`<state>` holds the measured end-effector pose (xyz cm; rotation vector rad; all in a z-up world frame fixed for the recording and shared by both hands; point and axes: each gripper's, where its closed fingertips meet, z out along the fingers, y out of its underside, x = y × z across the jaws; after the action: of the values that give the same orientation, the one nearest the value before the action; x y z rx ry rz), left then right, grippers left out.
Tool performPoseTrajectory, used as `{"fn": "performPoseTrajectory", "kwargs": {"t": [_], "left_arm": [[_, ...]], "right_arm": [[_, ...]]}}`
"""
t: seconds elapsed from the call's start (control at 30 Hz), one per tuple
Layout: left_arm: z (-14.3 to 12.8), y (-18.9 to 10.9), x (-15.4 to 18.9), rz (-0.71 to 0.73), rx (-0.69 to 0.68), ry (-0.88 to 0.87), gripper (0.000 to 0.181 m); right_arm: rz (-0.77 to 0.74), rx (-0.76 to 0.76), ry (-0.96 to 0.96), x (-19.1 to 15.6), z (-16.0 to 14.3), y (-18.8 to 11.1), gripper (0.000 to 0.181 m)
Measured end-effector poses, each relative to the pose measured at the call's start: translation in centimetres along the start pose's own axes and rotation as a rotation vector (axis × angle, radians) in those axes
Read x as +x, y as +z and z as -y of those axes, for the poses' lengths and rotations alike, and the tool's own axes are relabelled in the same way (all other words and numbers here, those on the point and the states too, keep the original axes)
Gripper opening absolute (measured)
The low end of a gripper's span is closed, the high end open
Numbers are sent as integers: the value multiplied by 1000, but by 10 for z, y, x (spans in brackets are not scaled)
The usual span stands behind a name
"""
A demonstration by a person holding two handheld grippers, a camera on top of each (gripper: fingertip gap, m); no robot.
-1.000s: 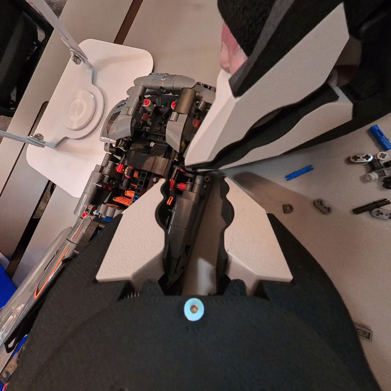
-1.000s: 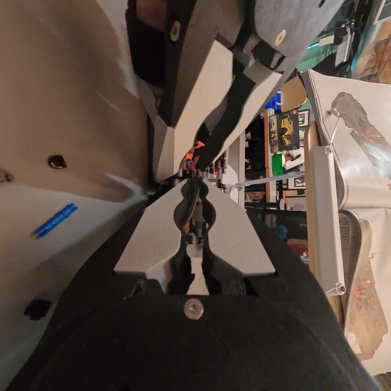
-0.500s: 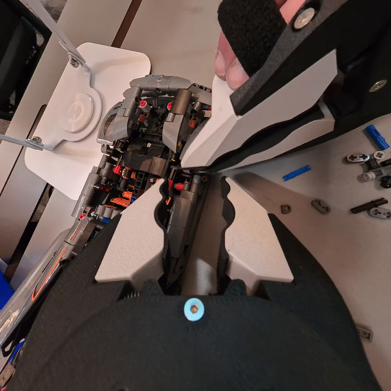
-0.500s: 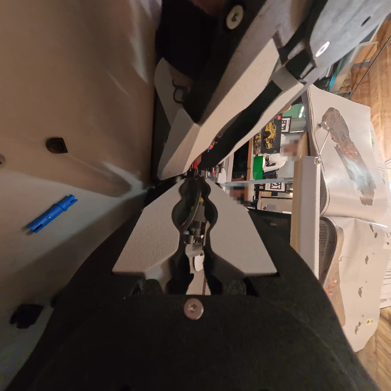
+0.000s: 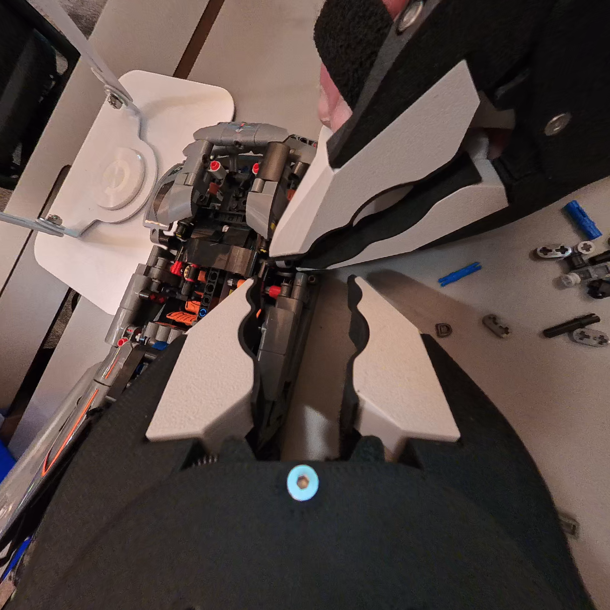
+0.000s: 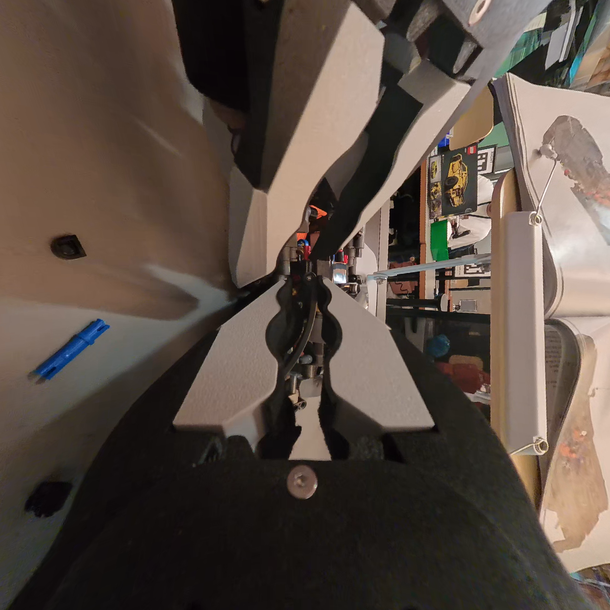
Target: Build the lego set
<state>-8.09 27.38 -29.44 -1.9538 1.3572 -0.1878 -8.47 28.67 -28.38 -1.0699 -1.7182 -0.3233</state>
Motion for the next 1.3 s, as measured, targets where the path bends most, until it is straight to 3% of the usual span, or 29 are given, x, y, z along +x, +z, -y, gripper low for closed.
{"fn": "performPoseTrajectory", "kwargs": {"t": [0.43,0.7,1.1,1.3], "left_arm": [[-10,-1,-4,34,-86,30,58],[-6,3,0,-37,-134,-80,62],[-7,1,-2,-193,-260,-51,58],[-7,4,-5,-169,-241,25,50]], "right_arm": [[-73,-14,-131,3,-4,0,11],[-75,-13,-138,1,-6,0,4],[-36,-1,-68,5,-10,-1,10],[-38,4,-23,4,-12,2,8]]}}
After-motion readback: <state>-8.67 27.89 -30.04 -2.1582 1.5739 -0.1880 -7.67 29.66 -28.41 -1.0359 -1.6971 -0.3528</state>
